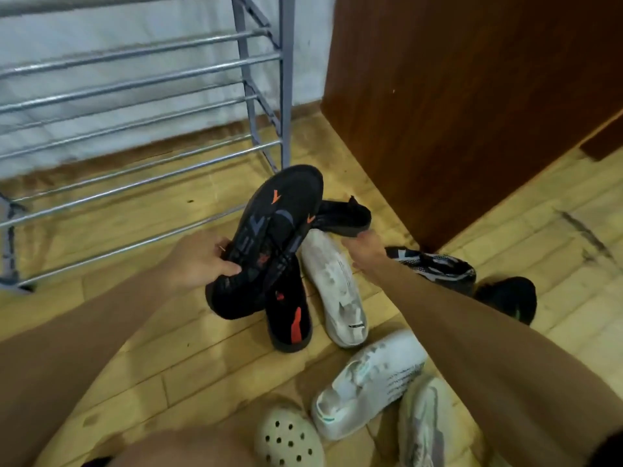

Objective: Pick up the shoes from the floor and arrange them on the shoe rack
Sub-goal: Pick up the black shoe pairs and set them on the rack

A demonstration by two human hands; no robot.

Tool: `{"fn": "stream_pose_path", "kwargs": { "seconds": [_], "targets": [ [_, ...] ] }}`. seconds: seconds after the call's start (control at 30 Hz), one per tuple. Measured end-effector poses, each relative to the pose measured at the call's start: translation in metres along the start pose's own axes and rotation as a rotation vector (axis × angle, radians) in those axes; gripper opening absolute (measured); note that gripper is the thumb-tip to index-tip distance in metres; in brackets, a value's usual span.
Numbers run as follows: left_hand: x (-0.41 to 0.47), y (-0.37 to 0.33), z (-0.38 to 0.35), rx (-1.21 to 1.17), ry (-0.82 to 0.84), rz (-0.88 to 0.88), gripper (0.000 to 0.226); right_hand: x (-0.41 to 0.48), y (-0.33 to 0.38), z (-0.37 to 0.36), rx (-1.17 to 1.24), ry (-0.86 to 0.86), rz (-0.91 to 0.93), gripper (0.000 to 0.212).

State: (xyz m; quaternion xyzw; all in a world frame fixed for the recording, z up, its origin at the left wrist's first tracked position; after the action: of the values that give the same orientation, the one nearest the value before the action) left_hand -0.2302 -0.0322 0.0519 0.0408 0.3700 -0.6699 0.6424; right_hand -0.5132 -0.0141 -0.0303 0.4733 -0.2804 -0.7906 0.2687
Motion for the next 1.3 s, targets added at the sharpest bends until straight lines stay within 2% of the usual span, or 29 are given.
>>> {"fn": "stream_pose_path", "kwargs": {
  "seconds": [0.17, 0.23, 0.3, 0.37, 0.43, 0.53, 0.6, 0.7, 0.77, 0.83, 0.9, 1.0, 1.13, 1.3],
  "targets": [
    [0.061, 0.000, -0.021, -0.051, 0.027, -0.026, 0.029, 0.059, 0.001, 0.003, -0.030, -0.215, -0.082, 0.064],
    [0.077, 0.006, -0.029, -0.075, 0.033, -0.030, 0.032, 0.081, 0.000, 0.005, -0.125, -0.272, -0.054, 0.070],
    [0.085, 0.014, -0.035, -0.119, 0.054, -0.026, 0.025, 0.096, 0.000, 0.000, -0.246, -0.240, 0.051, 0.079],
    [0.087, 0.022, -0.038, -0.140, 0.065, -0.045, 0.023, 0.108, -0.002, -0.006, -0.258, -0.154, 0.077, 0.078],
    [0.087, 0.029, -0.037, -0.140, 0.028, -0.051, 0.030, 0.117, 0.001, -0.009, -0.237, -0.137, 0.055, 0.074],
    [0.081, 0.036, -0.029, -0.131, -0.028, -0.035, 0.034, 0.119, -0.001, -0.003, -0.224, -0.194, -0.078, 0.076],
    [0.075, 0.040, -0.025, -0.131, -0.022, -0.031, 0.034, 0.112, -0.010, 0.001, -0.247, -0.157, -0.146, 0.064],
    [0.057, 0.047, -0.015, -0.119, -0.009, -0.023, 0.031, 0.103, -0.007, 0.006, -0.289, -0.154, -0.135, 0.043],
    [0.043, 0.049, -0.008, -0.102, -0.033, -0.010, 0.037, 0.094, 0.001, 0.011, -0.224, -0.175, -0.134, 0.040],
    [0.025, 0.049, 0.002, -0.085, -0.077, -0.003, 0.039, 0.080, 0.010, 0.012, -0.137, -0.116, -0.123, 0.038],
    [0.008, 0.048, 0.012, -0.077, -0.110, 0.000, 0.038, 0.060, 0.022, 0.012, -0.117, -0.061, -0.089, 0.045],
    [-0.017, 0.047, 0.026, -0.022, -0.112, 0.031, 0.041, 0.021, 0.039, 0.006, -0.094, 0.014, -0.045, 0.073],
    [-0.046, 0.056, 0.042, 0.059, -0.129, 0.050, 0.046, -0.023, 0.052, -0.009, -0.103, 0.101, -0.074, 0.069],
    [-0.065, 0.075, 0.035, -0.001, -0.121, 0.101, 0.039, -0.041, 0.039, -0.012, -0.231, -0.005, 0.016, 0.070]
  ]
}}
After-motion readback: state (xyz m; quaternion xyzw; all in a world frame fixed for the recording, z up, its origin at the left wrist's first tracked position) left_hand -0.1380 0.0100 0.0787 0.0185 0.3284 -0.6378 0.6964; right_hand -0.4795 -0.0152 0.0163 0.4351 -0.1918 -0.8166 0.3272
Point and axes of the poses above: each hand's wrist, its own x-axis towards the middle knuckle, its own z-axis out of the back of the hand, y = z × x, the point moved 4 cm from there along x, towards the middle knuckle, and after that the axes turned 5 degrees about x, right-handed, at the moved point
